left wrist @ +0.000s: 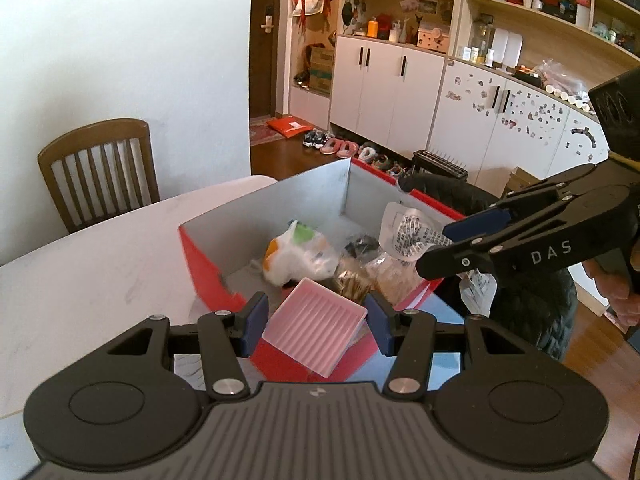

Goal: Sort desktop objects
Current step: 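Lift the clear packet with the right tool and carry it over the red box, then lower the right tool into the box and open it to release the packet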

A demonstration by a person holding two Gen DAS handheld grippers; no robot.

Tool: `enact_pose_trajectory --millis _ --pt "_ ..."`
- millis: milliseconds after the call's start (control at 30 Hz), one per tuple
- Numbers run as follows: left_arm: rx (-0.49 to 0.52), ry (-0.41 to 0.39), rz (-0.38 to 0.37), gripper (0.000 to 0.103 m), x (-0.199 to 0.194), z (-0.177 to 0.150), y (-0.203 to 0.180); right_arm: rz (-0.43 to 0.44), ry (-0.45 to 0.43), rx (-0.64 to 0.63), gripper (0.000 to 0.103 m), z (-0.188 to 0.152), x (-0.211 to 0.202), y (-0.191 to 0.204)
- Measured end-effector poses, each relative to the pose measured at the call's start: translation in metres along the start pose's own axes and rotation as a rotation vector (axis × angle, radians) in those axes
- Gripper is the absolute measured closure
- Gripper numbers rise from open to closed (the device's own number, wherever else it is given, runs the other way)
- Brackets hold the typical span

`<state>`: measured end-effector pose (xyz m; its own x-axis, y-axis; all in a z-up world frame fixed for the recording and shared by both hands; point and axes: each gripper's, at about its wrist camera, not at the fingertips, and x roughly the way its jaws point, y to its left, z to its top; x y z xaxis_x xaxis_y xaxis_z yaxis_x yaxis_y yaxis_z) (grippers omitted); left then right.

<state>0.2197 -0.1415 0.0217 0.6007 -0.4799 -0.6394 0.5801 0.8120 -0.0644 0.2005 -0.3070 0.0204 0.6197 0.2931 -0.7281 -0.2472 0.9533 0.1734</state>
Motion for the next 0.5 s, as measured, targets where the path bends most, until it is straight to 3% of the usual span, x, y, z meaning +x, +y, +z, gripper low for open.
enact_pose_trajectory --millis 500 --pt "0.021 0.082 0.026 0.051 0.075 0.038 -0.022 -0.037 -0.025 -0.017 0.049 0.04 0.024 -0.055"
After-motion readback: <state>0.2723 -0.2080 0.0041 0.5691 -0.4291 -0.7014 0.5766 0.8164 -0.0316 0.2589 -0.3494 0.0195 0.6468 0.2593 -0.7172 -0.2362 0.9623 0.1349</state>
